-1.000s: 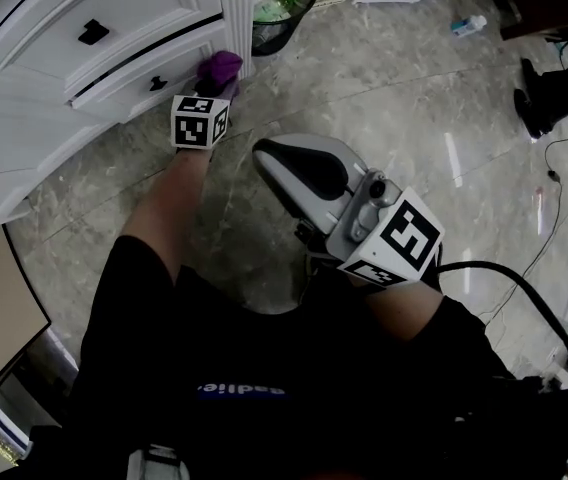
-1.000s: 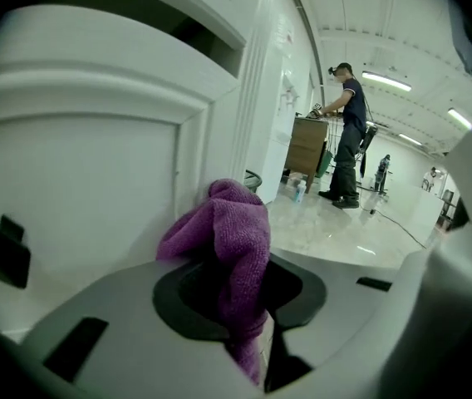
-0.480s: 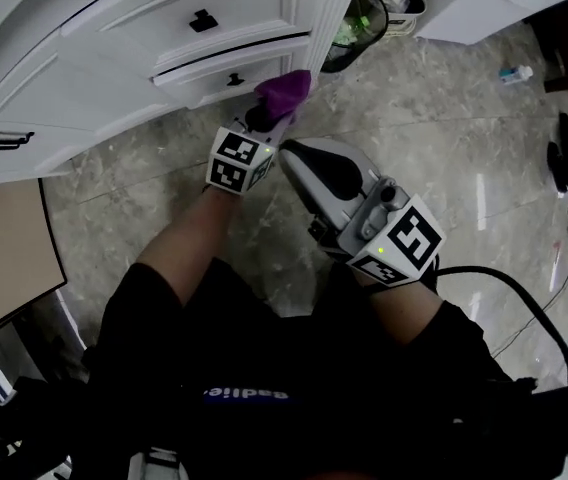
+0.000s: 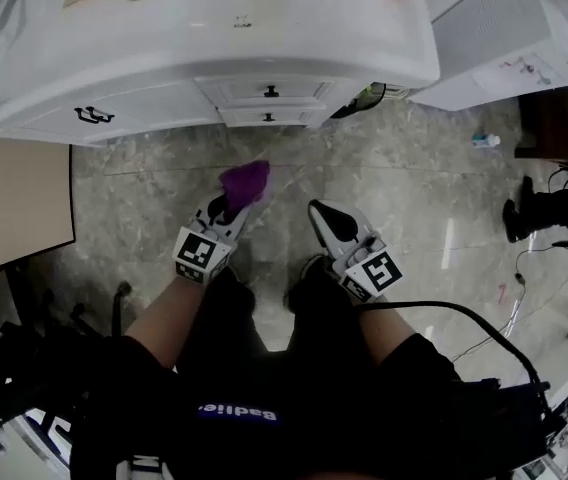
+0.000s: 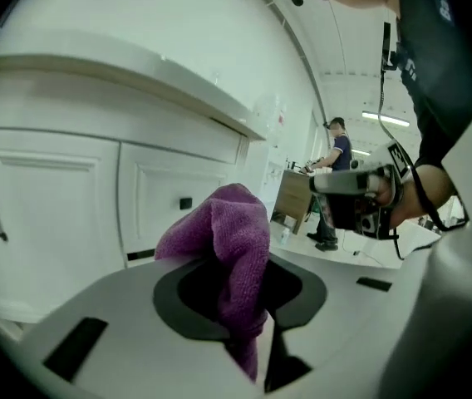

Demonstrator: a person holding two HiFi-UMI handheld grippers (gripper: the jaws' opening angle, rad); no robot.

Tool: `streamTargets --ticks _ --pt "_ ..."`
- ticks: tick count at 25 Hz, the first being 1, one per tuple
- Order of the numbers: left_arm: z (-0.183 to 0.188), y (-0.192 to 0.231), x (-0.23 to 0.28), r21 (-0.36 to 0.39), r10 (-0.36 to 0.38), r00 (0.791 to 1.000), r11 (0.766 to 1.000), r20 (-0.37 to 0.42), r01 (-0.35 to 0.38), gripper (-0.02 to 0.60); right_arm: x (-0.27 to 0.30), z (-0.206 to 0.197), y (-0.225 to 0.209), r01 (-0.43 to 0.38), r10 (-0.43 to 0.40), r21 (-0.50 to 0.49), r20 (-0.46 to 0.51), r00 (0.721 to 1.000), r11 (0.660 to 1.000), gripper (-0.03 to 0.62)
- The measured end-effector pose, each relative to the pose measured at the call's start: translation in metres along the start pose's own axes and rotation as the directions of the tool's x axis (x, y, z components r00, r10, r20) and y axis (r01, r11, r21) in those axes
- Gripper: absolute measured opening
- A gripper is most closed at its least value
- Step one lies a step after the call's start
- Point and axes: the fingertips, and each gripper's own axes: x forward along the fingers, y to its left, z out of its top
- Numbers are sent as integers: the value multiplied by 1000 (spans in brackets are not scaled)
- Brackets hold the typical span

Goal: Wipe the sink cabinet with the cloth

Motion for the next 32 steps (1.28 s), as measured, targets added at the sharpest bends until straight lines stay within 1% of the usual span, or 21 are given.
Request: streamTargets --ticks 3,4,7,9,13,17,20,23,25,27,29,32 --pt "64 -21 -56 -40 33 999 999 21 -32 87 -25 31 36 -10 7 -40 -77 997 999 -6" --pt "84 -32 -72 -56 33 999 998 24 -32 87 -34 43 51 -14 11 -28 -94 995 1000 -6" --pt "148 -72 -115 -93 21 999 996 46 -17 87 -62 84 94 -1 8 56 -126 992 998 -6" --pt "191 -98 -142 -105 3 998 994 65 4 87 -74 120 123 -6 16 71 -137 990 997 -6" --pt "271 -142 -193 -71 -52 989 995 138 63 87 -86 198 174 -56 62 71 -88 994 996 -6" --pt "333 -163 -242 -55 -54 979 996 197 66 87 -98 274 206 -78 78 9 -16 997 997 -6" --pt "363 -179 -272 -30 -60 970 997 237 69 87 -111 314 224 -89 90 -46 21 996 995 -6" --pt "379 -188 -291 -24 -57 960 998 274 66 87 -121 334 229 -90 96 -121 41 995 989 -6" --pt "385 -197 -299 -20 -62 955 997 289 71 87 -128 343 232 -76 85 -120 69 994 990 -6" --pt "395 -209 -303 9 -94 953 995 288 95 87 -133 351 236 -75 85 -104 96 992 992 -6" --pt "403 -222 -306 31 -126 950 992 287 123 87 -138 355 242 -93 104 -110 97 990 990 -6" --pt "406 -235 -310 54 -148 945 989 291 138 87 -145 357 250 -115 128 -129 96 987 985 -6"
